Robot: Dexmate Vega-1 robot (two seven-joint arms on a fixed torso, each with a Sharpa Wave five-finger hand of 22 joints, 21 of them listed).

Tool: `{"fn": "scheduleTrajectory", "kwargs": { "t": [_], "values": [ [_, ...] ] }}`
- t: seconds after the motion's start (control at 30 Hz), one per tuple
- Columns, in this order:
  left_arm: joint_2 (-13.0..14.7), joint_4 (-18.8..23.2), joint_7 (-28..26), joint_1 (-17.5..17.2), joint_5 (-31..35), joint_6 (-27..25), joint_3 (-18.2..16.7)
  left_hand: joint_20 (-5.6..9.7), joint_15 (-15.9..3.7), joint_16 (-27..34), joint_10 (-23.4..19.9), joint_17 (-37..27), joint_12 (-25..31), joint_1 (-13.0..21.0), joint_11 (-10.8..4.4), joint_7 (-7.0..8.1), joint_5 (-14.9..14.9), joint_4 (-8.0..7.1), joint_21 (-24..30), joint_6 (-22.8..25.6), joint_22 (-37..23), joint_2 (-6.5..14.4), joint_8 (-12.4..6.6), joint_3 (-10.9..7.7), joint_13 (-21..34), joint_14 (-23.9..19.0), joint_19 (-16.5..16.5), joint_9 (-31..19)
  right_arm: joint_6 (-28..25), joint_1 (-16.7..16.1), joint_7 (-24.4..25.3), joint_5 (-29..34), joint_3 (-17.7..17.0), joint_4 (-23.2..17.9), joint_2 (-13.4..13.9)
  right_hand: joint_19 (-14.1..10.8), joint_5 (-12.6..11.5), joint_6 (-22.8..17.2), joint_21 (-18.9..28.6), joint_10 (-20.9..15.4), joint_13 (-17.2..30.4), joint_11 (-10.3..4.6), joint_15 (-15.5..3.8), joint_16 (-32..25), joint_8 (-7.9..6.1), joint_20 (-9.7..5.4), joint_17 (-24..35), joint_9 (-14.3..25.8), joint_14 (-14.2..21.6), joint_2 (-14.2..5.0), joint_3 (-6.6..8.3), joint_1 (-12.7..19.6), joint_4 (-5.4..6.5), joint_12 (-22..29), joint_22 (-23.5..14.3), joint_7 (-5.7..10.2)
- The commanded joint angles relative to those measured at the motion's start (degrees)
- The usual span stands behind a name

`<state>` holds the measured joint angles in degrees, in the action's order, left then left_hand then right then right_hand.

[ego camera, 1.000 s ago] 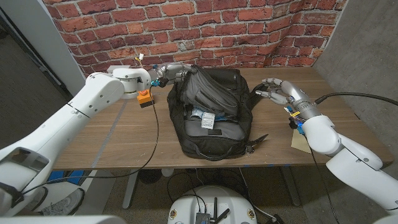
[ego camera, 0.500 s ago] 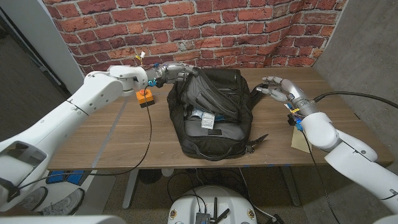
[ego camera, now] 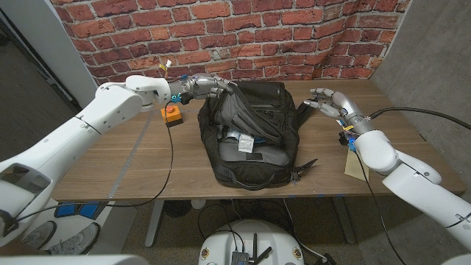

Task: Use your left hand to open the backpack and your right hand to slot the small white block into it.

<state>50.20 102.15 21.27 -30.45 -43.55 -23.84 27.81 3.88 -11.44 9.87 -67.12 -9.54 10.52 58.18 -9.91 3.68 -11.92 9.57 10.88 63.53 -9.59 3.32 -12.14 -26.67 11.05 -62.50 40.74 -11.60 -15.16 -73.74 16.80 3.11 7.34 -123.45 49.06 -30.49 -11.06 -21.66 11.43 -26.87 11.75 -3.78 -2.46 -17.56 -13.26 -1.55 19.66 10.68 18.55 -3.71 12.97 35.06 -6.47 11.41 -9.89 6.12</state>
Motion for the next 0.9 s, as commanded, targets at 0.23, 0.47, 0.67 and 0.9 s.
{"fn": "scheduleTrajectory", "kwargs": {
  "t": [0.23, 0.47, 0.67, 0.9],
  "values": [
    [2.7, 2.0, 4.5, 0.2, 3.1, 0.5, 0.3, 6.69, -1.73, -0.4, 3.3, 0.0, -0.3, -1.2, 0.08, -0.18, -0.2, 0.06, -0.4, -2.6, -0.2, -0.1, 0.69, -1.02, 0.3, 2.8, -2.3, -0.3, 3.2, 3.3, 1.7, -2.0, 2.8, 4.0, 0.9, 0.0, -0.3, -0.2, 0.0, -0.1, -0.1, 0.0, -1.95, 0.5, 0.09, -0.01, 0.0, 0.0, -0.3, -0.27, 0.41, -0.4, -0.49, 0.0, -0.1, -0.26],
    [3.8, 3.2, 5.0, 0.5, 3.7, -0.6, 0.3, 5.81, -1.67, -0.4, 6.3, 0.0, -0.5, -1.9, -0.49, -0.15, -0.2, 0.18, -0.4, -5.2, -0.2, -0.4, 1.2, -1.46, 0.3, 4.7, -3.7, -0.4, 3.9, 3.9, 1.8, -2.6, 3.3, 4.6, 1.3, 0.0, -0.4, -0.3, 0.0, 0.0, -0.1, -0.05, -1.81, 0.5, 0.18, -0.01, 0.0, 0.0, -0.3, -0.45, 0.52, -0.3, -0.68, 0.0, -0.1, -0.21],
    [4.7, 3.6, 6.7, 0.9, 3.8, -1.3, 0.3, 4.73, -1.27, -0.5, 10.2, 0.1, -0.6, -2.8, -0.42, -0.46, -0.2, 0.16, -0.4, -9.3, -0.2, -1.1, 1.8, -1.64, 0.4, 7.9, -5.3, -0.5, 4.8, 4.3, 1.9, -2.9, 3.8, 5.2, 1.6, 0.0, -0.4, -0.3, 0.0, 0.2, -0.1, 0.02, -1.75, 0.5, 0.3, 0.02, -0.1, 0.0, -0.3, -0.49, 0.62, 0.0, -0.96, -0.1, -0.1, -0.17],
    [5.7, 3.4, 9.4, 1.3, 3.7, -0.7, 0.0, 3.49, -0.7, -0.4, 15.4, 0.1, -0.6, -4.2, 0.76, -0.15, -0.1, 0.01, -0.4, -13.7, -0.3, -2.2, 1.85, -1.47, 0.5, 11.9, -7.4, -0.5, 5.4, 4.7, 2.3, -2.9, 4.3, 5.7, 1.7, 0.1, -0.5, -0.4, -0.1, 0.2, -0.1, 0.17, -1.78, 0.6, 0.38, 0.02, -0.2, 0.0, -0.3, -0.54, 0.68, 0.1, -1.16, -0.1, -0.1, -0.11]
  ]
}}
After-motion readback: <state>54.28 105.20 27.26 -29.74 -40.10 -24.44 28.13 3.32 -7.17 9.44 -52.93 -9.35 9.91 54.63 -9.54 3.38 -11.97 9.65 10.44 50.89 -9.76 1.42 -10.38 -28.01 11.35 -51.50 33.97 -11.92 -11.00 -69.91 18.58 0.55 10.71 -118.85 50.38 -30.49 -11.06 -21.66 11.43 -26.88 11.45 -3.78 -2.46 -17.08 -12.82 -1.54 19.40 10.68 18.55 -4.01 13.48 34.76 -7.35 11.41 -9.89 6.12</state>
